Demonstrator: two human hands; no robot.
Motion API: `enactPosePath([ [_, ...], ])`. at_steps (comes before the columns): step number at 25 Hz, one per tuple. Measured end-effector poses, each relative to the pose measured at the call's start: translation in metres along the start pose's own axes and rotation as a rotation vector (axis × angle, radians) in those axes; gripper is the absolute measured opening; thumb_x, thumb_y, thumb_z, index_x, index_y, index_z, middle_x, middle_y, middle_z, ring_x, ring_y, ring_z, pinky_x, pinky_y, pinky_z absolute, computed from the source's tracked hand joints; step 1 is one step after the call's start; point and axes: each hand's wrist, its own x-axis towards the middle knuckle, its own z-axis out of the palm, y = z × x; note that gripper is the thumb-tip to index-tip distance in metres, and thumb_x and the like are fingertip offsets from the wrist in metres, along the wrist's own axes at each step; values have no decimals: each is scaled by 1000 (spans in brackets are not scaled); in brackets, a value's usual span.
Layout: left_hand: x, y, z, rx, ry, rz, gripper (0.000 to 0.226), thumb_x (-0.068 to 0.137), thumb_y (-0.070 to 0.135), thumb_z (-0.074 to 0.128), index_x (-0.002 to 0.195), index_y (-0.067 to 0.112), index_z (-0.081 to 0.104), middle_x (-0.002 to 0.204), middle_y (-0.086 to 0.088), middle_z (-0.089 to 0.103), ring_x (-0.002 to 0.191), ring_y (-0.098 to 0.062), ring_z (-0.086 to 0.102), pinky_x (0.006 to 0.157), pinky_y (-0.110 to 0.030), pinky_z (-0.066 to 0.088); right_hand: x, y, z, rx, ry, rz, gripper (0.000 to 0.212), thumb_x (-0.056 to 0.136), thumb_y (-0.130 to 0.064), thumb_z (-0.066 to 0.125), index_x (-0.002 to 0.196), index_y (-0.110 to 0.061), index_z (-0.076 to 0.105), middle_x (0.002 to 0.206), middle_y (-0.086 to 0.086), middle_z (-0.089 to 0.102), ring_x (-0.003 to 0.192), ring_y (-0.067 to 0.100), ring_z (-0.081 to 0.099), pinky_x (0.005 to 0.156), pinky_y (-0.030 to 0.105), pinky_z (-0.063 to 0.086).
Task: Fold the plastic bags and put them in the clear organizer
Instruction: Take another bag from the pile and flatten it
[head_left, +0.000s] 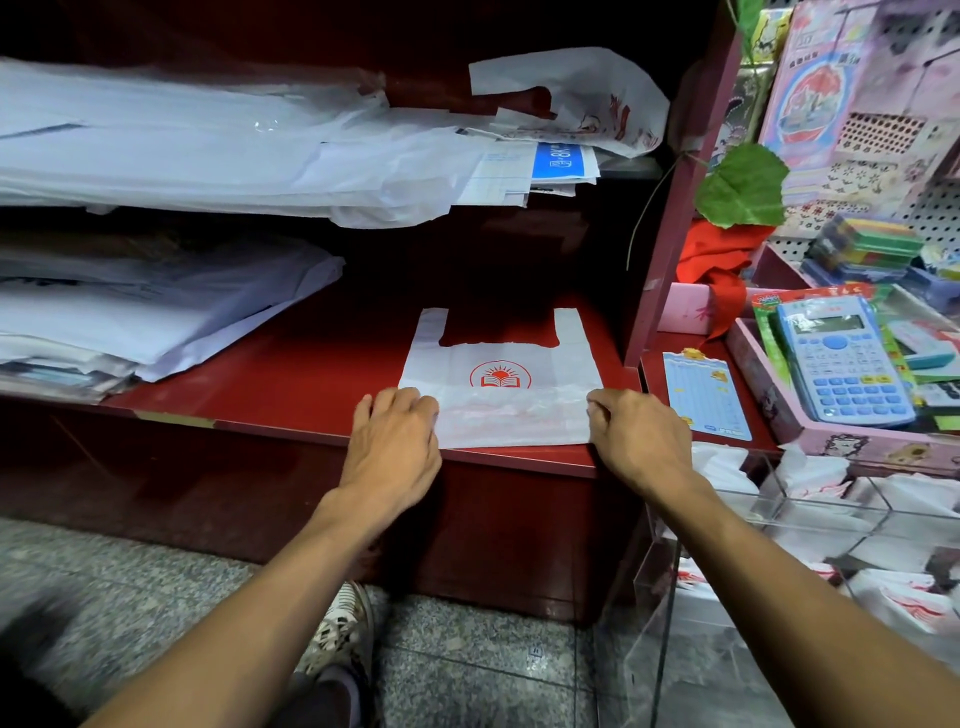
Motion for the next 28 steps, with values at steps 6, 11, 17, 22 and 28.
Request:
enactPosePath([
  [6, 2, 27, 10, -133, -147, 49, 48, 106, 23, 28, 153, 14, 29, 163, -3, 20, 152, -18, 11, 123, -32, 1, -2, -3, -2, -26, -20, 9, 29, 96, -32, 43, 81, -16, 61, 83, 7, 64, 76, 32, 54, 62, 32, 35],
  [11, -2, 26, 12, -160, -231, -11, 51, 106, 29, 23, 157, 24, 17, 165, 4, 8, 152, -12, 0, 122, -34, -5, -3, -19, 1, -316, 250, -175, 17, 83, -26, 65, 88, -11, 70, 92, 11, 60, 86, 35, 53, 71, 40, 35],
  [17, 4, 21, 9, -115, -351, -72, 48, 104, 43, 22, 149, 55, 15, 165, 8, -1, 152, -20, -10, 119, -49, -11, -10, -54, 20, -88, -384, -363, 53, 106, -40, 22, 157, -23, 18, 165, 2, 8, 152, 25, 3, 122, 44, 4],
  [22, 3, 10, 5, -29, -409, -81, 68, 90, 76, 22, 151, 54, 0, 165, 3, -13, 150, -19, -19, 118, -49, -15, -8, -23, 7, -143, -489, -216, 76, 96, -68, 12, 157, -27, -5, 164, 0, -13, 151, 18, -13, 121, 41, -8],
  [28, -10, -13, 5, 212, -185, 78, 94, 83, 48, 68, 156, 32, 11, 162, 2, 15, 138, -25, 25, 106, -40, 25, -21, 1, -6, -207, -415, -344, 96, 88, -70, 47, 158, -22, 3, 166, -1, 1, 152, 19, 3, 122, 38, 5],
])
